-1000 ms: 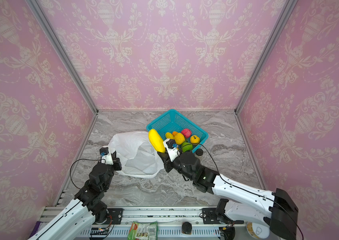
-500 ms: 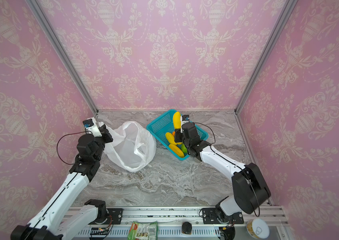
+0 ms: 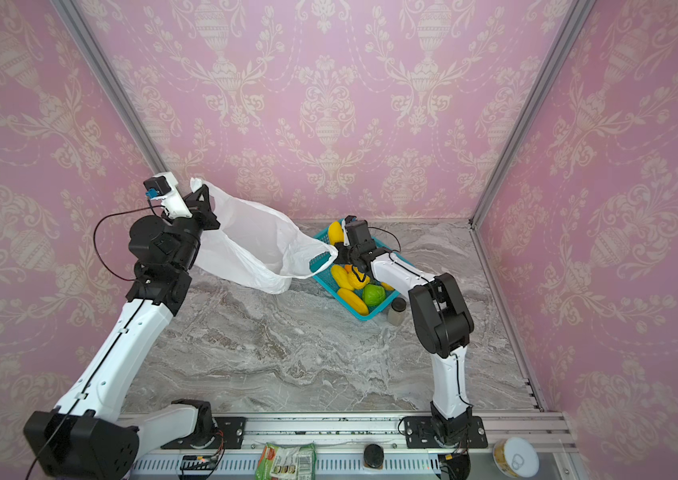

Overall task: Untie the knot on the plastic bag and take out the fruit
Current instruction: 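Carry the fruit to the basket with the right gripper while the left lifts the bag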

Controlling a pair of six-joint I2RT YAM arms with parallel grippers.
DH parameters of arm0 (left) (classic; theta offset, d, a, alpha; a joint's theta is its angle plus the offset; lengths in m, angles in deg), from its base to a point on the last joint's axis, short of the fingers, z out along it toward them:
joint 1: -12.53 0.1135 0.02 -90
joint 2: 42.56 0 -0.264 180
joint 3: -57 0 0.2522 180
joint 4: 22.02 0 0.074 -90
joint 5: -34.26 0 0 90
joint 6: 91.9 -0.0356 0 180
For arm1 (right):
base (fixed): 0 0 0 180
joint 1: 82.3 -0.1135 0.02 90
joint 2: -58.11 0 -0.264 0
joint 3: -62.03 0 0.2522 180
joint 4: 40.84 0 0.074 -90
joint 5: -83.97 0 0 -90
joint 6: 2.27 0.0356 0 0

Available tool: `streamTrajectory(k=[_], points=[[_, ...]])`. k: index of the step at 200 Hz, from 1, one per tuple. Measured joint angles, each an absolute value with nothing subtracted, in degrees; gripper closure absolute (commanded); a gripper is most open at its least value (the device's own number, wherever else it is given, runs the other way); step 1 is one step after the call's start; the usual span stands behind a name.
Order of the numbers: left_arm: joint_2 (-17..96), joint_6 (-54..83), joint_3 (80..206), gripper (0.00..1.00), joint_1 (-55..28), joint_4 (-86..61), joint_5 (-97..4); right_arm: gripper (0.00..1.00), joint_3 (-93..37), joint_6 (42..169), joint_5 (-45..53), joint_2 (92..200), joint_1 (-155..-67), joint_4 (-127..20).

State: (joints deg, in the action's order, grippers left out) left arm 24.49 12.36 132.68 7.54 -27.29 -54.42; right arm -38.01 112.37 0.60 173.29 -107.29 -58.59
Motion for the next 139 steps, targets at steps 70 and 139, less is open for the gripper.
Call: streamTrajectory(k=[70, 139], points=[[23.20, 12.82, 104.63, 1.00, 7.54, -33.78, -57.52, 0.40, -31.45, 114.82, 0.14, 170.93, -107.99, -56.17], [22.87, 15.68, 101.57, 0.78, 7.30, -37.17, -56.71, 0.11, -27.91, 114.42, -1.17, 164.39, -109.33, -55.60]])
